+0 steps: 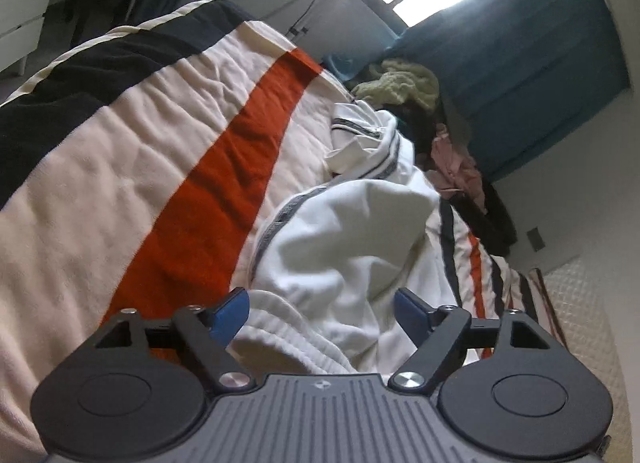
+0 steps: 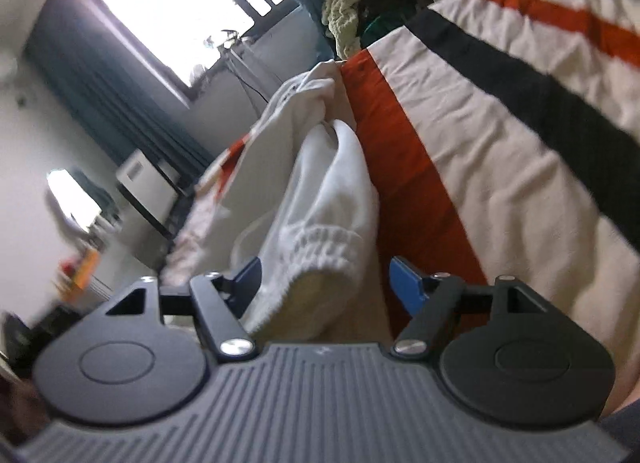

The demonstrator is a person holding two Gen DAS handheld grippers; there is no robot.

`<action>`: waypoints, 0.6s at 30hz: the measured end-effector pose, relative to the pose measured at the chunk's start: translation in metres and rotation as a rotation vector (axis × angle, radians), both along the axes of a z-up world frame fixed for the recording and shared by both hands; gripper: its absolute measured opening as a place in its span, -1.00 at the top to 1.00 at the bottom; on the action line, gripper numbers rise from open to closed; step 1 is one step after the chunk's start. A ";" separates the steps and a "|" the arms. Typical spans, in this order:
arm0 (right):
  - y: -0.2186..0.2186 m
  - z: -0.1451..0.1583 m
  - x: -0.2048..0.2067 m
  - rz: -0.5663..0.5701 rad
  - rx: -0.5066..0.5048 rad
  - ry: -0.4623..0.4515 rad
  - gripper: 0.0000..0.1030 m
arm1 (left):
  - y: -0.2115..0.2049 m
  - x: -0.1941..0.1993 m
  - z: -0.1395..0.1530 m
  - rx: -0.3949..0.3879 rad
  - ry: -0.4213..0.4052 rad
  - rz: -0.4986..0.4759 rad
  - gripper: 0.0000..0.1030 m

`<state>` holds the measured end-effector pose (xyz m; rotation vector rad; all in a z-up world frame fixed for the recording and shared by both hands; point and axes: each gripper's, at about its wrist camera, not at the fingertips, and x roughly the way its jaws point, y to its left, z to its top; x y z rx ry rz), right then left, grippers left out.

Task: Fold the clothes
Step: 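Lift the sweatpants up with both tools, letting the legs hang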

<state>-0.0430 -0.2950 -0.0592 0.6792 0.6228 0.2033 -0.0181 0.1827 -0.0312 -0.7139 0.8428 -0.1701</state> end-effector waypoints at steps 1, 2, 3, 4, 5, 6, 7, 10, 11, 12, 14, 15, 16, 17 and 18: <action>-0.002 -0.003 0.005 -0.007 0.017 0.010 -0.43 | 0.000 0.005 -0.002 -0.001 0.016 0.003 -0.59; -0.004 -0.005 0.009 -0.015 0.034 0.020 -0.43 | -0.001 0.014 -0.009 -0.002 0.052 0.006 -0.59; -0.006 -0.008 0.014 -0.022 0.052 0.030 -0.43 | -0.003 0.024 -0.018 -0.004 0.097 0.010 -0.59; -0.008 -0.013 0.022 -0.026 0.060 0.040 -0.43 | -0.006 0.035 -0.026 -0.006 0.143 0.013 -0.59; -0.009 -0.018 0.031 -0.028 0.073 0.055 -0.43 | -0.008 0.043 -0.034 -0.004 0.178 0.017 -0.58; -0.009 -0.023 0.039 -0.030 0.086 0.070 -0.43 | -0.009 0.048 -0.041 0.001 0.207 0.021 -0.49; -0.010 -0.028 0.048 -0.023 0.116 0.086 -0.43 | -0.011 0.054 -0.047 0.006 0.236 0.025 -0.35; -0.011 -0.044 0.063 -0.012 0.182 0.115 -0.43 | -0.012 0.056 -0.052 -0.030 0.238 0.018 -0.18; -0.011 -0.046 0.066 -0.012 0.196 0.116 -0.42 | -0.013 0.055 -0.050 -0.027 0.225 0.012 -0.10; -0.011 -0.049 0.068 -0.012 0.210 0.116 -0.41 | -0.015 0.054 -0.049 -0.026 0.222 0.009 -0.05; -0.010 -0.055 0.072 0.008 0.243 0.119 -0.39 | -0.018 0.052 -0.050 -0.032 0.226 0.005 0.14; -0.007 -0.058 0.075 0.036 0.253 0.127 -0.20 | -0.019 0.050 -0.050 -0.039 0.218 0.007 0.21; -0.003 -0.060 0.075 0.051 0.254 0.135 0.00 | -0.018 0.048 -0.049 -0.039 0.203 0.011 0.37; 0.000 -0.062 0.073 0.049 0.250 0.146 0.17 | -0.016 0.046 -0.049 -0.042 0.190 0.015 0.43; 0.003 -0.063 0.071 0.046 0.246 0.158 0.39 | -0.014 0.045 -0.051 -0.048 0.179 0.021 0.55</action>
